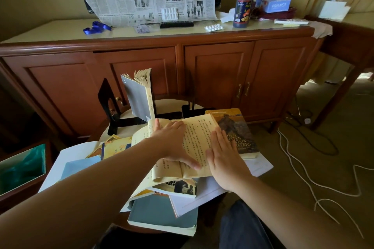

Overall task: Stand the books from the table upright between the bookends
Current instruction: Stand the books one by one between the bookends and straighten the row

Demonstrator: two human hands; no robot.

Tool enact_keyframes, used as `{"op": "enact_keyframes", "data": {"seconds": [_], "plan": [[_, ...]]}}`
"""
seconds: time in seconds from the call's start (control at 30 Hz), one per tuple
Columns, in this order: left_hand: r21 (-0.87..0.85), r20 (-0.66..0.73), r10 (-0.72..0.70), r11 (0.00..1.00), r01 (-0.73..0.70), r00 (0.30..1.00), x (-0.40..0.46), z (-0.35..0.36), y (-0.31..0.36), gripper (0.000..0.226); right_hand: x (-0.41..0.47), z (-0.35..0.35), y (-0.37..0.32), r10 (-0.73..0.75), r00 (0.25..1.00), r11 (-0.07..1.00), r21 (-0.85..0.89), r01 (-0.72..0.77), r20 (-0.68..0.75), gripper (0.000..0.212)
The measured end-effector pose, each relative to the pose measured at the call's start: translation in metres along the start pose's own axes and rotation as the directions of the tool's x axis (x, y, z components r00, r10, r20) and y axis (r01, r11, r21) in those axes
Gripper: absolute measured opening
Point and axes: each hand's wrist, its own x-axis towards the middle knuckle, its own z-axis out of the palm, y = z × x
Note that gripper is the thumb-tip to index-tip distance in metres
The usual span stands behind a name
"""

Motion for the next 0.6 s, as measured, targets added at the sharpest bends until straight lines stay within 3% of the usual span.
{"op": "enact_keyframes", "data": {"seconds": [0.1,0.2,0.33,0.43,0.5,0.6], "plan": [[0.024,-0.027,0.012,1.000,-0.011,1.000,-0.005,0.001,-0.002,0.145,-0.001,-0.004,0.000,0.004,1.000,0.999,0.053,-0.004,0.008,0.068],[-0.021,-0.146,-0.045,0.999,0.042,0.988,-0.012,0.005,-0.007,0.129,0.000,-0.012,0.000,0.002,1.000,0.998,0.069,-0.004,0.021,0.065],[-0.262,-0.337,-0.346,0.928,0.266,0.875,-0.021,0.012,-0.029,0.090,-0.002,-0.022,-0.003,0.015,0.999,0.993,0.117,-0.020,0.049,0.067],[-0.468,-0.197,-0.516,0.796,0.382,0.834,-0.029,0.005,-0.042,0.074,-0.003,-0.031,-0.008,0.051,0.998,0.972,0.227,-0.059,0.044,0.067],[-0.614,-0.109,-0.508,0.710,0.344,0.854,-0.033,0.001,-0.042,0.060,-0.002,-0.041,-0.009,0.078,0.995,0.949,0.302,-0.094,0.063,0.071],[-0.673,-0.196,-0.423,0.714,0.193,0.885,-0.043,-0.007,-0.028,0.060,-0.001,-0.053,-0.015,0.087,0.992,0.953,0.284,-0.109,0.090,0.081]]}}
